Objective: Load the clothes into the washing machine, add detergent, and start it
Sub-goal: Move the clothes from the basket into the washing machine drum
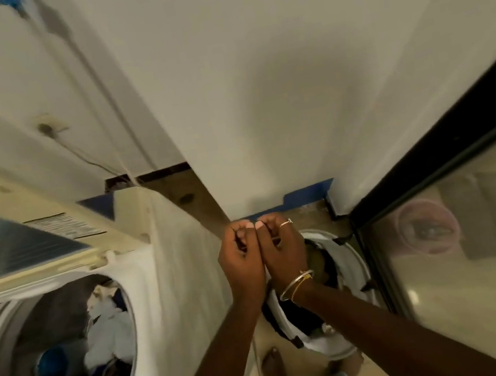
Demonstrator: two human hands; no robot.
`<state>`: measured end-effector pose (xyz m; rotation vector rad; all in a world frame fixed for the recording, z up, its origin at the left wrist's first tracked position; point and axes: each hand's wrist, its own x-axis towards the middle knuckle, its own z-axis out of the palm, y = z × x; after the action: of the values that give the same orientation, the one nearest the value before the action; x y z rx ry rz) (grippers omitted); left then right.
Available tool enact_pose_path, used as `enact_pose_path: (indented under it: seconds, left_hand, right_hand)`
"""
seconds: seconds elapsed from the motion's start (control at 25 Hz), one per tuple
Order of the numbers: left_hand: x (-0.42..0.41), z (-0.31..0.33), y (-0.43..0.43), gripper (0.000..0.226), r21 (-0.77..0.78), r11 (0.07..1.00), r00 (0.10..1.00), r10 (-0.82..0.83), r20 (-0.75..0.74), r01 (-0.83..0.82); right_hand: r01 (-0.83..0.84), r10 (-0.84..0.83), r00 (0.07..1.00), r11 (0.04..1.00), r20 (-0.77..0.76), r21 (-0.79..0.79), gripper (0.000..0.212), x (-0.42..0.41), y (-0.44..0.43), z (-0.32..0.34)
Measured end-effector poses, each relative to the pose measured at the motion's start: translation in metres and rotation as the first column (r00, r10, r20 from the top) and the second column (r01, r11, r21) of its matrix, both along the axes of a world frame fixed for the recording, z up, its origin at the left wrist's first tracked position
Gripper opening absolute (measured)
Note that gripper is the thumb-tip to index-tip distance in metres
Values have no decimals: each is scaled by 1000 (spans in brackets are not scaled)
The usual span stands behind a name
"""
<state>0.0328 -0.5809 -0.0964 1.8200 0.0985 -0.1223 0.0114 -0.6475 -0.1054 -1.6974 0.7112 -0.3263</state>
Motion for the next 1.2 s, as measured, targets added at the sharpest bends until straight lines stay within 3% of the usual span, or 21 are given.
enact_pose_path:
  seconds: [0.12,0.24,0.36,0.44,0.6,0.68,0.8,0.88,0.96,1.04,1.12,1.2]
  left_hand:
    - [-12,-73,-45,9,80,984,969,-141,-204,160]
    - [-25,-165,-66,14,161,929,886,-251,-389,334]
    - [-37,-256,-72,23,207,853,749,-275,-603,479]
    - [-37,-302,-69,25,207,818,675,-269,-687,537]
    - [-22,-382,-64,39,157,854,626,-226,-746,495]
    - [-16,-408,-59,45,184,858,625,-186,-758,479]
    - [-16,-426,-50,50,197,850,637,-193,-746,488]
    - [-17,-417,-46,54,214,812,653,-247,-715,542]
    - [-18,-397,-40,64,221,757,658,-338,-673,615]
    - [-19,-373,-35,90,187,689,629,-473,-616,701]
    - [-17,-354,-28,118,179,652,637,-581,-508,737]
    - [-13,-334,-26,128,160,654,642,-613,-461,740]
  right_hand:
    - [35,-37,984,999,-174,-16,15,-24,-49,-71]
    - [-36,25,922,999,-386,-19,14,-47,-82,-157]
    - [-206,149,755,979,-639,-14,28,-63,-103,-253]
    - [-359,271,645,933,-715,29,36,-70,-112,-315]
    - [-543,434,462,828,-773,141,89,-74,-105,-466]
    - [-570,420,399,810,-815,138,92,-68,-94,-500]
    - [-516,219,493,853,-842,-80,70,-55,-87,-507]
    - [-490,224,571,865,-790,-109,52,-52,-88,-495]
    - [-323,166,687,942,-708,-93,37,-52,-91,-459]
    - [-49,47,844,999,-535,10,14,-56,-92,-407]
    - [80,16,928,968,-372,239,21,-62,-95,-343]
    - [121,-22,961,931,-277,345,29,-72,-100,-296]
